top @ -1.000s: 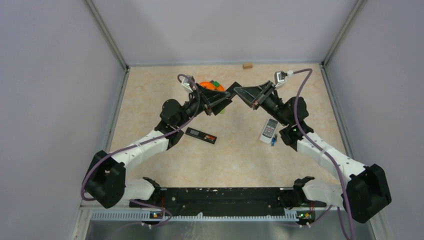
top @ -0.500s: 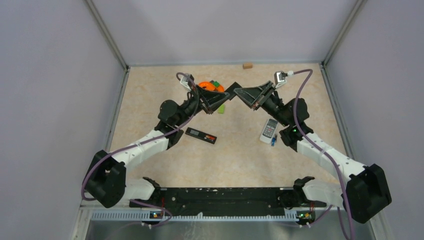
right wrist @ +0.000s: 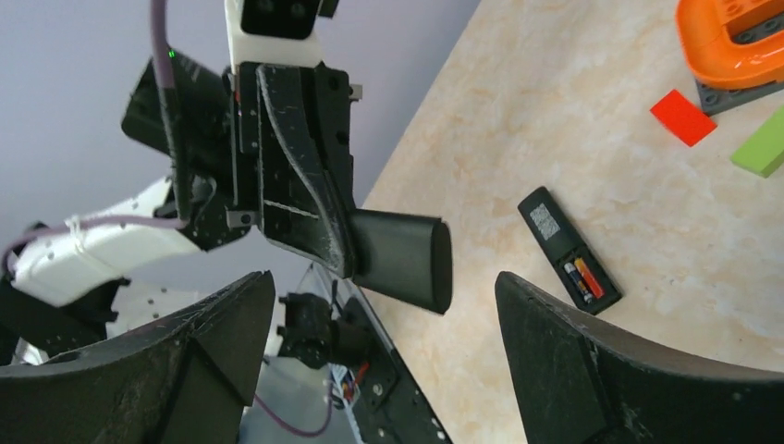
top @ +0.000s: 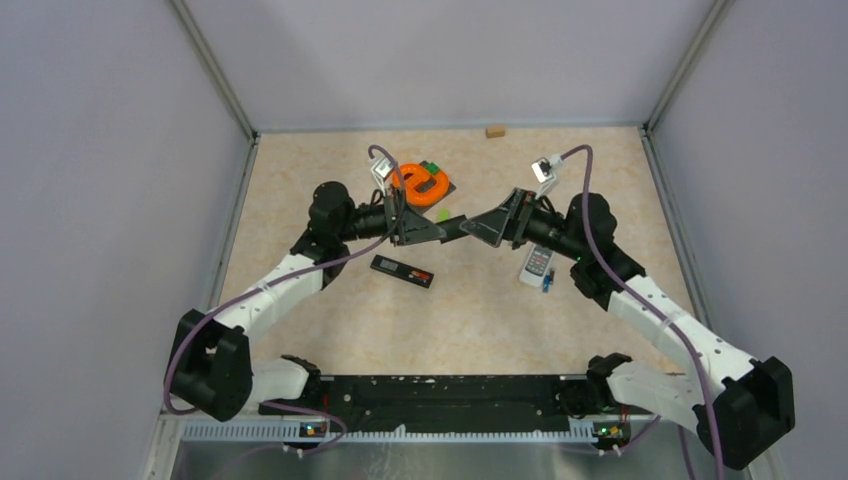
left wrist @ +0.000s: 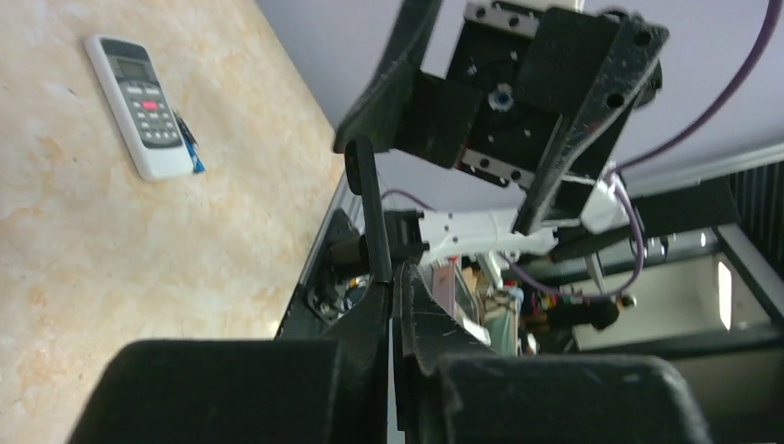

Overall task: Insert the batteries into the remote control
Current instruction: Turn over the battery cover, then load the battery cover into the remote control.

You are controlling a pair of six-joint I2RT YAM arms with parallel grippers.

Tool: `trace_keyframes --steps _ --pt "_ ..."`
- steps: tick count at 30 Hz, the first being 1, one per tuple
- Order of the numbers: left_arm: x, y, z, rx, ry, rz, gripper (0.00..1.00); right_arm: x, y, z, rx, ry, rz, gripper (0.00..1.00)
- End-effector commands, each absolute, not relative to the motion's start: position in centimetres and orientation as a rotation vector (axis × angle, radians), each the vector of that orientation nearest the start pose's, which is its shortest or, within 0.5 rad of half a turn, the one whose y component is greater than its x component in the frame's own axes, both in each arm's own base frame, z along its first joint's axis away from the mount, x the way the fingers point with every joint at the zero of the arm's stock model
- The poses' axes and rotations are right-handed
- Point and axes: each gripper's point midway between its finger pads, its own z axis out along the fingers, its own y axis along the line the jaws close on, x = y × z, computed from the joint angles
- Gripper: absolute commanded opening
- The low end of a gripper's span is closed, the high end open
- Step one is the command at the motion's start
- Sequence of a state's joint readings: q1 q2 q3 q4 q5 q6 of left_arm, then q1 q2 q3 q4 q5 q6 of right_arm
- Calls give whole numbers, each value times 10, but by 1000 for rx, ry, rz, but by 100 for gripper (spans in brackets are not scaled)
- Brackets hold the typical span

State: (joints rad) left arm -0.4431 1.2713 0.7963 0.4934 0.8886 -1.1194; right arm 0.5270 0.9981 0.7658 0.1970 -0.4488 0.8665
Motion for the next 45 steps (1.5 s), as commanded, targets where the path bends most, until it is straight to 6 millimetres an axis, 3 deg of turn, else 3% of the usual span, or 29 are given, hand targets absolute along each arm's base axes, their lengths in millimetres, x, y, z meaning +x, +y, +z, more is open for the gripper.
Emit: trace_keyframes --steps 1,5,12,21,26,28,29,33,37,41,45 --pt "199 -283 314 625 1795 -1865 0 228 275 297 -362 1810 1410 89" --pt "188 -279 315 731 1772 -1859 0 219 279 297 -432 1781 1457 80" --pt "187 -279 314 751 1776 -1849 0 196 286 308 -522 1697 1625 48" --pt "191 -279 314 729 1788 -1855 0 187 290 304 -550 1707 1692 28" --pt "196 -279 314 703 1798 -1855 3 184 292 304 -553 1692 1713 12" --pt "199 -279 313 681 1805 -1851 14 186 292 304 -534 1692 1714 3" --pt "202 -279 313 664 1810 -1847 24 187 292 306 -512 1690 1717 0" --pt "220 -270 306 542 1827 -1770 67 198 290 304 -395 1704 1701 0" --pt "259 -245 283 294 1900 -1542 97 218 287 284 -200 1782 1640 0" --pt "297 -196 243 -33 1980 -1124 99 238 292 239 65 1932 1559 0" --pt "309 -151 206 -278 2006 -851 99 242 308 201 211 2047 1475 0"
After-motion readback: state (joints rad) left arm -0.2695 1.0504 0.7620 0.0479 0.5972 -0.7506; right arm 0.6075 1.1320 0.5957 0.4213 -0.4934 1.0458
